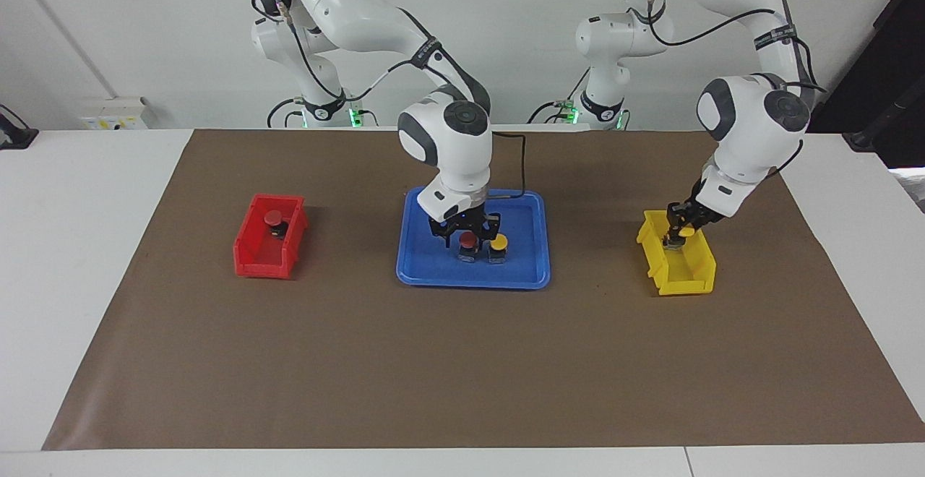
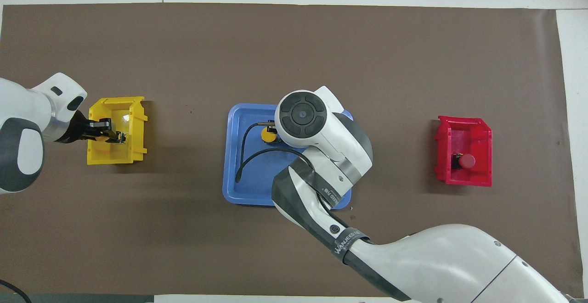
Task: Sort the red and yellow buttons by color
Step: 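Release yellow into the bin while the right gripper grasps the red button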
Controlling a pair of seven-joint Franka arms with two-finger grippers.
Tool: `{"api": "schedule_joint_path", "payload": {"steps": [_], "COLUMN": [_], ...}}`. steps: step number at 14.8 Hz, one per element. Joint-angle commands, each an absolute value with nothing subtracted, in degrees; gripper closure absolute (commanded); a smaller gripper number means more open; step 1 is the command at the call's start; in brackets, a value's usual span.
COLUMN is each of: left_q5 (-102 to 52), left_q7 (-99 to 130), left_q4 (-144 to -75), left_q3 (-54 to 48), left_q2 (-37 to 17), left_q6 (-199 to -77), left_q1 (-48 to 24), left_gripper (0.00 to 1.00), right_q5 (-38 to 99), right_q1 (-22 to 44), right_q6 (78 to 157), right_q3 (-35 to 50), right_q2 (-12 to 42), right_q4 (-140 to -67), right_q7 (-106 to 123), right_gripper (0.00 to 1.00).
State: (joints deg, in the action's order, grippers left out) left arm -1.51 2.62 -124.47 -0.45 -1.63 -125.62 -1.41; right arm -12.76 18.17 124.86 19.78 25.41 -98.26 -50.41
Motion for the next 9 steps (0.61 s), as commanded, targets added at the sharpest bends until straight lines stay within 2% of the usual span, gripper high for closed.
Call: {"api": "schedule_joint_path", "payload": {"steps": [1, 4, 5, 7, 9], "left_q5": [-2.20, -2.20, -2.20, -2.20, -2.20], "left_q7": [1.14, -0.09, -0.09, -0.09, 0.00], "left_q4": [-126.74, -128.23, -128.23, -128.06, -127.36], "left_q3": [0.09, 0.09, 0.09, 0.09, 0.09], "left_q2": [-1.58, -1.49, -1.58, -1.58, -1.93], "left_q6": [-128.67, -129.11, -129.20, -129.46, -128.68], "left_q1": [-2.02, -1.67, -1.76, -1.93, -2.02], "left_gripper": [0.97, 0.94, 0.83, 0.44, 0.40], "right_q5": [-14.24, -14.24, -14.24, -14.24, -14.15], "right_q1": [17.84, 17.84, 17.84, 17.84, 17.84], "right_q6": [126.30, 126.30, 126.65, 128.40, 129.29], "right_q3": [20.13, 20.21, 20.21, 20.22, 20.30], "right_q2": [24.35, 24.35, 24.35, 24.08, 23.82], "right_q4": [-100.11, -100.19, -100.20, -101.59, -102.57], "right_q7": [-51.77, -51.86, -51.86, -51.86, -51.86], "right_gripper": [0.30, 0.30, 0.30, 0.30, 0.31]}}
